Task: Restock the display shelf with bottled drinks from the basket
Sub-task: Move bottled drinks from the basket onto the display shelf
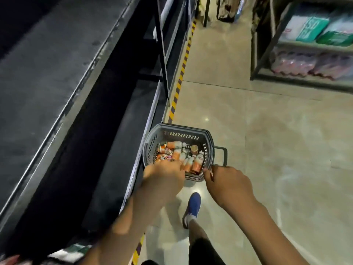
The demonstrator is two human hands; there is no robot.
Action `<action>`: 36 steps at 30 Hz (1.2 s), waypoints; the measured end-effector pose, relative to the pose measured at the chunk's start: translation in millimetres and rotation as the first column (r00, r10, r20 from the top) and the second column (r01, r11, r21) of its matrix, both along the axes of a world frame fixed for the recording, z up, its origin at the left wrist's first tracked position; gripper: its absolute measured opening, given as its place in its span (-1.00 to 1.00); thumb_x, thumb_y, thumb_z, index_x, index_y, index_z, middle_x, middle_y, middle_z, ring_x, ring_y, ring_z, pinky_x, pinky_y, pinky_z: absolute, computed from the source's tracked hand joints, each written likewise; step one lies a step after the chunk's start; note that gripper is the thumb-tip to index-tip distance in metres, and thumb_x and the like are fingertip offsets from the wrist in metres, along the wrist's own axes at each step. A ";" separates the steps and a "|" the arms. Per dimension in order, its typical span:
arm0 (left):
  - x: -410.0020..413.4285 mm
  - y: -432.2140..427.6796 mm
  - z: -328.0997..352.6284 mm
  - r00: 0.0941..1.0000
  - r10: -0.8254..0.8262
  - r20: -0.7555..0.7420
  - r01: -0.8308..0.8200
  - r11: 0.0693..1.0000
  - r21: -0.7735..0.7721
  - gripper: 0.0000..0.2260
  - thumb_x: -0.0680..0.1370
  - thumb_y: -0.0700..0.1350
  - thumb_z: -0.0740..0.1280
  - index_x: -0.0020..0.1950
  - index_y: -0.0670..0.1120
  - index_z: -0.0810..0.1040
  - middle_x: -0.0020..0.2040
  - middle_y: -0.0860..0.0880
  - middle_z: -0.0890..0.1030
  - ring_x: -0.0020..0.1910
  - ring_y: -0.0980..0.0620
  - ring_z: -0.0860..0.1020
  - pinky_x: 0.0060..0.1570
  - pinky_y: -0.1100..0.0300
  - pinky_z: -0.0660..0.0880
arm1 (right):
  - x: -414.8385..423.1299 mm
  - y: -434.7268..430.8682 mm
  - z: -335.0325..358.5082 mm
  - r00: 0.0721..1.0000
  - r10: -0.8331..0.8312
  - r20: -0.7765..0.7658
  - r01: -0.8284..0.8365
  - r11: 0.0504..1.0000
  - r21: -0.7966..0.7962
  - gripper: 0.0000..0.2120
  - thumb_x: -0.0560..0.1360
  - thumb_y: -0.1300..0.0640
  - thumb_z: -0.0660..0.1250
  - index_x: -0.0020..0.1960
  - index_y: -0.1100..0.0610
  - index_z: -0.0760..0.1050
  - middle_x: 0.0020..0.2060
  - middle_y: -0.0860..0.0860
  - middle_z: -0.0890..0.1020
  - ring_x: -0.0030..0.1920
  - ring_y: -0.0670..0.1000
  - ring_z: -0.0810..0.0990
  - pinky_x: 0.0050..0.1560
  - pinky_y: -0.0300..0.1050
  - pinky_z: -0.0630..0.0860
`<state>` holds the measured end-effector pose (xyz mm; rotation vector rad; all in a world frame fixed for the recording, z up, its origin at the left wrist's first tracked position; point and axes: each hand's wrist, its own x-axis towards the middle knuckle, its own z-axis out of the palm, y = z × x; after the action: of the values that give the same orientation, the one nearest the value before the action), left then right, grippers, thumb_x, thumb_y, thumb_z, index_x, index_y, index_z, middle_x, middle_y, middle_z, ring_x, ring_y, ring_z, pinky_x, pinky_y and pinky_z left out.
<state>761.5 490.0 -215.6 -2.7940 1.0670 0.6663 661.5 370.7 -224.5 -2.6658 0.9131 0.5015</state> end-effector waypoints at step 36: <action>313.1 -169.0 -812.9 0.999 0.000 -0.043 0.004 0.997 0.078 -0.14 0.38 0.28 0.45 0.52 -0.06 0.18 0.44 -0.25 0.29 0.45 -0.26 0.26 0.49 -0.15 0.14 | 218.4 -119.5 -764.0 0.411 -0.902 -0.132 0.906 0.389 0.166 -0.19 0.40 -0.32 0.39 0.41 0.11 0.14 0.31 0.21 0.37 0.28 0.26 0.39 0.15 0.19 0.43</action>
<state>1074.6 321.0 -1028.5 -2.7239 1.0274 0.7541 880.0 251.1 -988.5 -1.5369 1.9769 0.2965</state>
